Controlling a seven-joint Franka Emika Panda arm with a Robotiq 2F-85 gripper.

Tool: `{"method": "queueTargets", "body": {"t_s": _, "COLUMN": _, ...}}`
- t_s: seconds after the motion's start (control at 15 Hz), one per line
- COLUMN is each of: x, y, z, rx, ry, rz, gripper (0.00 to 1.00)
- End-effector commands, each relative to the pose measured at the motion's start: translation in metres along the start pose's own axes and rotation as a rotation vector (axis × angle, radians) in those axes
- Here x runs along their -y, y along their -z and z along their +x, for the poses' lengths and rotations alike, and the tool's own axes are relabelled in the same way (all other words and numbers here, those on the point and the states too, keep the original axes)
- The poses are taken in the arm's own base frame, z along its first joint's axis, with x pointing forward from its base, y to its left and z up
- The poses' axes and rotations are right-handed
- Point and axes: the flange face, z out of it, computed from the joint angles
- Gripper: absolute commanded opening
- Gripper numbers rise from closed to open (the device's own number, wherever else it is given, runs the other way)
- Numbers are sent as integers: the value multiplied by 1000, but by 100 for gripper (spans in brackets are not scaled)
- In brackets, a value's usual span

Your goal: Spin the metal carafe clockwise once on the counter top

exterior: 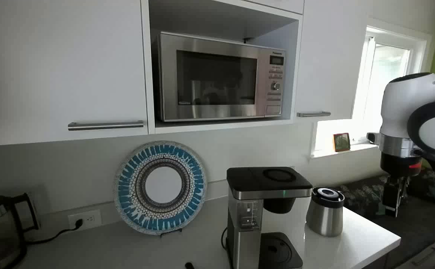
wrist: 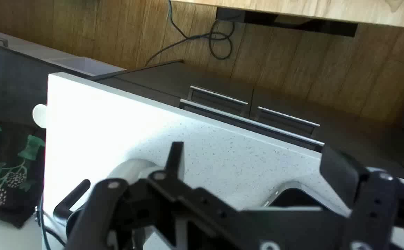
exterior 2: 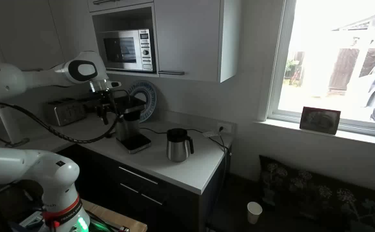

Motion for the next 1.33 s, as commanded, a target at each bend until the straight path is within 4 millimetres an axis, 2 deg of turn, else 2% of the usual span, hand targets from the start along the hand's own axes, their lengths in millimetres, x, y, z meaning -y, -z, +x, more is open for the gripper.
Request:
{"method": "queueTargets", "body": {"t_s": 0.0, "x": 0, "y": 1, "z": 0, "rx": 1, "ry": 0, "rz": 0, "gripper": 100}}
{"method": "queueTargets", "body": {"t_s": 0.47, "x": 0, "y": 1, "z": 0, "rx": 1, "ry": 0, "rz": 0, "gripper": 100}}
{"method": "queueTargets", "body": {"t_s": 0.53, "x": -5, "y": -7, "z": 13, "rx": 22, "ry": -53, "rz": 4, "gripper": 100}}
{"method": "queueTargets", "body": {"t_s": 0.8, "x": -36, "y": -31, "z": 50, "rx": 70, "ry": -267, "rz": 54, "gripper": 100}}
{"method": "queueTargets", "body": {"t_s": 1.0, "x": -72, "y": -45, "z": 75, "rx": 37, "ry": -422, "rz": 92, "gripper": 100}}
{"method": "queueTargets", "body": {"t_s": 1.27, "x": -119, "y": -70, "z": 103, "rx": 48, "ry": -526, "rz": 104, "gripper": 100}}
